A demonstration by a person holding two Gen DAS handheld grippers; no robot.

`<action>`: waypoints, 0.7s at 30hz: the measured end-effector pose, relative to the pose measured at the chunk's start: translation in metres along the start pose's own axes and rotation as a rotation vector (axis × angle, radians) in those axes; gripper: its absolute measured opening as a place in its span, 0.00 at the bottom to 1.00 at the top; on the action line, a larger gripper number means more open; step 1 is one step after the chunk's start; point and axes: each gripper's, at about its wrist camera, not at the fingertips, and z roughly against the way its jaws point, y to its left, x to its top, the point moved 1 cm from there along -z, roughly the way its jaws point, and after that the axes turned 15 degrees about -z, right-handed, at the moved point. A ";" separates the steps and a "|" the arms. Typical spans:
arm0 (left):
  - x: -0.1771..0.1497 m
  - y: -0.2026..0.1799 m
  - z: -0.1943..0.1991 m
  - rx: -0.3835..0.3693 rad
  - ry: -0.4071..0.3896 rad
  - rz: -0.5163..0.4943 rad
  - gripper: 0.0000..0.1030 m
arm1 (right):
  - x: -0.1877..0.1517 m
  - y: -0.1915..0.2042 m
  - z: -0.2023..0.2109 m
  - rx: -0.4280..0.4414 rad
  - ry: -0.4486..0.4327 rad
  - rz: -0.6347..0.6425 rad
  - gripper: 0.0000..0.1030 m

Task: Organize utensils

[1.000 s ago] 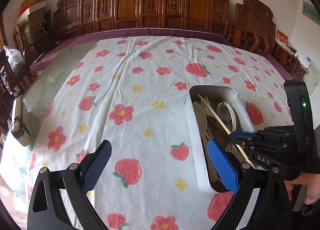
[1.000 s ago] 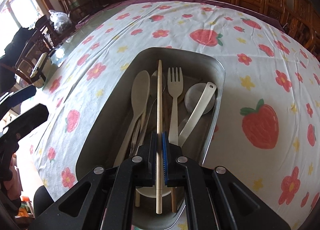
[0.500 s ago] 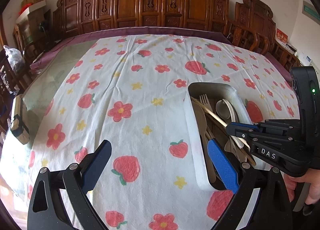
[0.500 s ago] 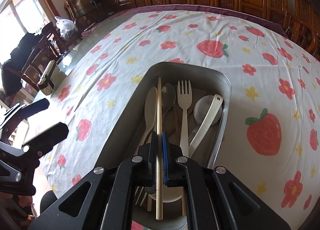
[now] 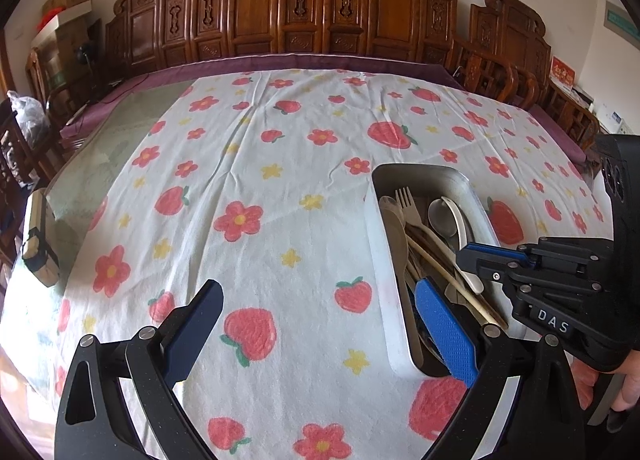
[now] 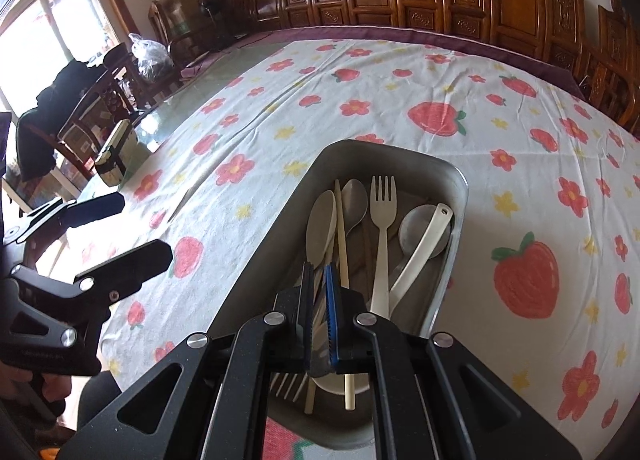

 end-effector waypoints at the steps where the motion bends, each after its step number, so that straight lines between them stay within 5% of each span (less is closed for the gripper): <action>1: 0.000 -0.002 0.001 0.000 -0.001 -0.002 0.90 | -0.002 -0.001 0.004 0.001 -0.005 0.003 0.08; 8: 0.003 -0.017 0.019 0.006 -0.015 -0.014 0.90 | -0.018 -0.013 0.043 -0.018 -0.060 0.024 0.09; 21: 0.007 -0.078 0.083 0.028 -0.093 -0.054 0.93 | -0.058 -0.052 0.147 -0.081 -0.219 0.003 0.74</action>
